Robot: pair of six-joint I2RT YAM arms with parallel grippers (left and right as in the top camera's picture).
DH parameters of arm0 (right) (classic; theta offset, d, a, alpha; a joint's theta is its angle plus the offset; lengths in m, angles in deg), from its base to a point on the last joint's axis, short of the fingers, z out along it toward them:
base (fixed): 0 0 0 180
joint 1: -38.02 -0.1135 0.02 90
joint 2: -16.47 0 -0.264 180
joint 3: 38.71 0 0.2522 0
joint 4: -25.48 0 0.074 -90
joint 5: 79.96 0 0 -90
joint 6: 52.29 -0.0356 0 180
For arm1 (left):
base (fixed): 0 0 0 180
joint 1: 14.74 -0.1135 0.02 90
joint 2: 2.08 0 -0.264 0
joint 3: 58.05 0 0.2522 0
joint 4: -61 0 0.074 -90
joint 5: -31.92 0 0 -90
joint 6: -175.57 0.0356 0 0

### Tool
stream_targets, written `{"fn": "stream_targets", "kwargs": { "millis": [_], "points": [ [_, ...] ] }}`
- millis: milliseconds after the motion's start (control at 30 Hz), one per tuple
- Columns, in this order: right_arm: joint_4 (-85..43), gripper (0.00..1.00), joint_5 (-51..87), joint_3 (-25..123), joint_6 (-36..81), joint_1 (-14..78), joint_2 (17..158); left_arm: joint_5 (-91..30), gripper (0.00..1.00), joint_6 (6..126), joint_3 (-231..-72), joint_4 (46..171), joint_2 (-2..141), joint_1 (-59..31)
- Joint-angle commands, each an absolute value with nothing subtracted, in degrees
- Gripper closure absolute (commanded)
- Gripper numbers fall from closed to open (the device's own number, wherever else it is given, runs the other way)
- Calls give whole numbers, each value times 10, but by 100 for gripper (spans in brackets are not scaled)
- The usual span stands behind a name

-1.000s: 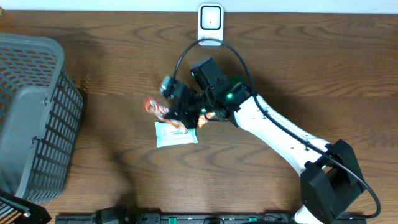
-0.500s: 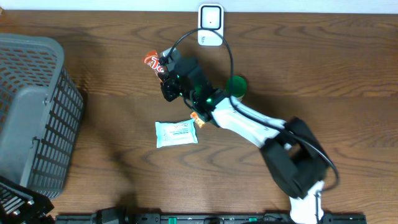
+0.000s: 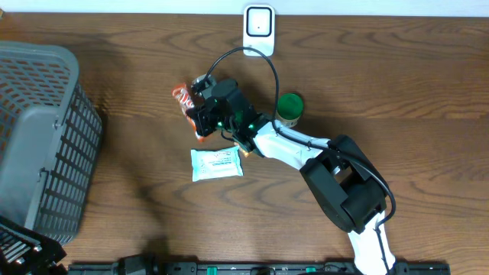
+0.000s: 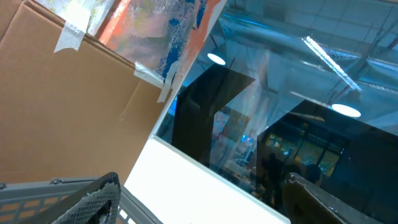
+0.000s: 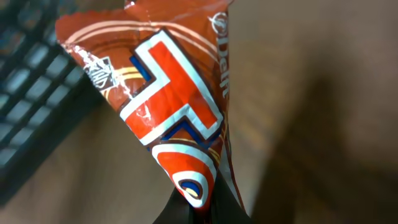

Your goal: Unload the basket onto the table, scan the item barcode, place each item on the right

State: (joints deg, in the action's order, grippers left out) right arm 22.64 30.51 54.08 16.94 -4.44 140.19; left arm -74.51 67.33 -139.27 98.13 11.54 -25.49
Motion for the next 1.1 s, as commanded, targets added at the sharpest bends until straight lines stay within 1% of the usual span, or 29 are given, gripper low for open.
{"fn": "stream_targets", "kwargs": {
  "millis": [0, 133, 200, 300, 400, 467, 533, 633, 767, 1067],
  "points": [
    [192, 99, 365, 543, 177, -46, 1400, -741, 16, 668, -1391, 978, 110, -253],
    [154, 99, 376, 543, 207, -53, 1400, -741, 16, 668, -1391, 978, 110, -253],
    [154, 99, 432, 543, 226, -55, 1400, -741, 16, 668, -1391, 978, 110, -253],
    [188, 99, 583, 543, 230, -50, 1400, -741, 16, 668, -1391, 978, 110, -253],
    [244, 99, 797, 543, 219, -34, 1400, -741, 16, 668, -1391, 978, 110, -253],
    [264, 99, 873, 543, 184, -25, 1400, -741, 16, 668, -1391, 978, 110, -253],
    [258, 97, 919, 543, 174, -21, 1400, -741, 16, 668, -1391, 977, 110, -253],
    [232, 98, 932, 543, 185, -20, 1402, -741, 16, 668, -1391, 976, 110, -253],
    [211, 99, 986, 533, 276, -26, 1403, -741, 16, 668, -1391, 976, 110, -253],
    [187, 99, 994, 459, 275, -43, 1403, -741, 16, 668, -1391, 976, 110, -253]
  ]
}}
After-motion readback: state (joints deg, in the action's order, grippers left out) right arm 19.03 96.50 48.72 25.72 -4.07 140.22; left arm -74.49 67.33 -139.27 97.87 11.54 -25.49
